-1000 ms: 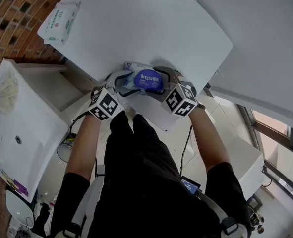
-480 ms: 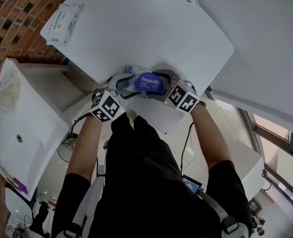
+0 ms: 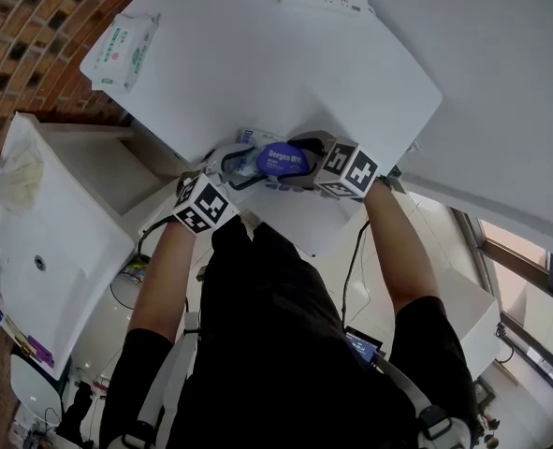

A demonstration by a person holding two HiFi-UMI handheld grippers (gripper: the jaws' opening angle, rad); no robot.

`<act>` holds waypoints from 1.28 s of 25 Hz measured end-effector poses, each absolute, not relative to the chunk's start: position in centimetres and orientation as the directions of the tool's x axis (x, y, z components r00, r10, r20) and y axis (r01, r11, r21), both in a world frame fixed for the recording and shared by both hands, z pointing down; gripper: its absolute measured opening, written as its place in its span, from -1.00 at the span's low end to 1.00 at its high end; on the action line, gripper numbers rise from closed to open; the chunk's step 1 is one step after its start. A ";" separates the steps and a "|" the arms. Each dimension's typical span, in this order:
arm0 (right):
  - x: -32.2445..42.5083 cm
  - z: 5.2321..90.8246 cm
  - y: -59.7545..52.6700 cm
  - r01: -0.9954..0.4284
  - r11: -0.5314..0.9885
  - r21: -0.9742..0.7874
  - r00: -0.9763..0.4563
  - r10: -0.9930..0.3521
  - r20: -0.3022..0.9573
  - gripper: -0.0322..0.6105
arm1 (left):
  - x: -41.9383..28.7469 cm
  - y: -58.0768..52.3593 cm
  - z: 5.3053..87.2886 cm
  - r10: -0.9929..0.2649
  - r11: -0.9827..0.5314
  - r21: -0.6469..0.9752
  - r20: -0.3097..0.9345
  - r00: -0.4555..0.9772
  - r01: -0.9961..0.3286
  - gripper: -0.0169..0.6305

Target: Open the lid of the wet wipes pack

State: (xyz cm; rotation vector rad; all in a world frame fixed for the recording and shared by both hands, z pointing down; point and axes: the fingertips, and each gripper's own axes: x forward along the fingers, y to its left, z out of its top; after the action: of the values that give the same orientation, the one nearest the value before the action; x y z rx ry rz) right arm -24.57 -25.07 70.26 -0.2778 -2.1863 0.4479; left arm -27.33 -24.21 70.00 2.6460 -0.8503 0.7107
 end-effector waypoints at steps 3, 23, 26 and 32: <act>-24.6 70.1 -25.2 0.027 0.884 -0.467 -0.602 0.387 0.698 0.19 | -27.5 -24.4 69.8 -0.475 -0.784 0.116 0.520 0.710 -0.609 -0.14; -24.1 70.0 -23.5 0.126 0.937 -0.326 -0.560 0.338 0.756 0.27 | -27.0 -23.7 71.0 -0.406 -0.823 0.093 0.594 0.695 -0.560 -0.14; -24.3 70.0 -23.5 0.092 0.946 -0.310 -0.554 0.307 0.774 0.25 | -27.1 -23.7 71.0 -0.407 -0.822 0.093 0.594 0.694 -0.562 -0.14; -24.4 70.4 -23.4 0.052 0.948 -0.313 -0.525 0.292 0.799 0.21 | -27.0 -23.7 71.0 -0.408 -0.821 0.093 0.595 0.692 -0.564 -0.14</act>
State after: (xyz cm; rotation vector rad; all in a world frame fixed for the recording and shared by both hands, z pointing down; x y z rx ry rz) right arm -24.44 -23.36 70.42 -0.2432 -2.1112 0.3083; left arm -26.99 -23.71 71.02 2.6349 -0.7734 0.8323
